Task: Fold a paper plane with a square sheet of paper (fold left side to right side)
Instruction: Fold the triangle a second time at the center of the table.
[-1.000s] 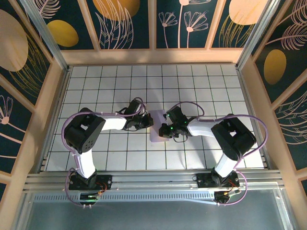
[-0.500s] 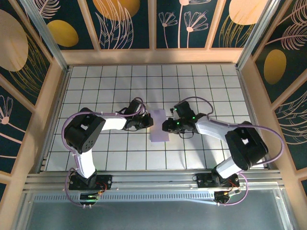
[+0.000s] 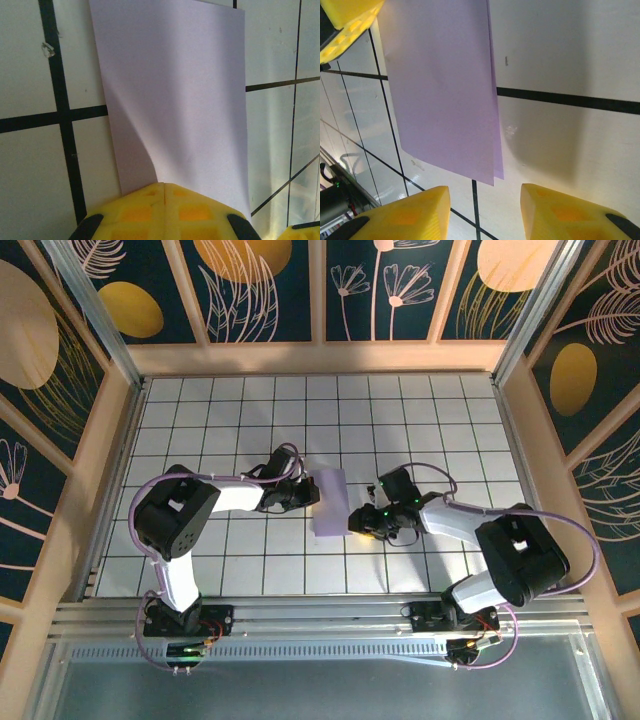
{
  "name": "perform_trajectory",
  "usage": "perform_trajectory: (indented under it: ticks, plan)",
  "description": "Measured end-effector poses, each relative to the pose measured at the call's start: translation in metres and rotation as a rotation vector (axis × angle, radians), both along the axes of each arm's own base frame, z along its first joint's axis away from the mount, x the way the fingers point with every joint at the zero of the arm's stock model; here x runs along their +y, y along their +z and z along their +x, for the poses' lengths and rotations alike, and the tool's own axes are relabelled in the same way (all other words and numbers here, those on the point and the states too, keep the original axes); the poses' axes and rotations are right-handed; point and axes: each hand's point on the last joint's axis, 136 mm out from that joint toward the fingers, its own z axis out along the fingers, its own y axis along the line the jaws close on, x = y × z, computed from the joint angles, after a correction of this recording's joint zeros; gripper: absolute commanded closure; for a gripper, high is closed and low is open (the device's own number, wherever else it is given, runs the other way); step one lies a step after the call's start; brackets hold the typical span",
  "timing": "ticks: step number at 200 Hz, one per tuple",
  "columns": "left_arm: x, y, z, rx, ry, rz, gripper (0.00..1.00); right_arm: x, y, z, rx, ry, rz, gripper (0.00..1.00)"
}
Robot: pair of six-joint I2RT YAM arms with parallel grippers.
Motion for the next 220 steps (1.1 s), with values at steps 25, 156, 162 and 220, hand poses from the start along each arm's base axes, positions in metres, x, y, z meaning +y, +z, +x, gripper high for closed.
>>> perform_trajectory:
  ticks: [25, 156, 162, 220]
  plan:
    - [0.000, 0.000, 0.000, 0.000, 0.000, 0.000, 1.00, 0.004, 0.000, 0.001, 0.008, 0.000, 0.021, 0.63]
    - [0.000, 0.000, 0.000, 0.000, -0.001, 0.000, 1.00, 0.020, 0.001, 0.014, -0.004, -0.024, 0.110, 0.66]
    - [0.000, 0.000, 0.000, 0.000, -0.001, 0.000, 1.00, 0.020, 0.002, 0.015, -0.007, -0.024, 0.116, 0.66]
    - [0.000, 0.000, 0.000, -0.002, -0.003, 0.001, 1.00, 0.016, -0.004, 0.034, -0.003, -0.070, 0.149, 0.66]
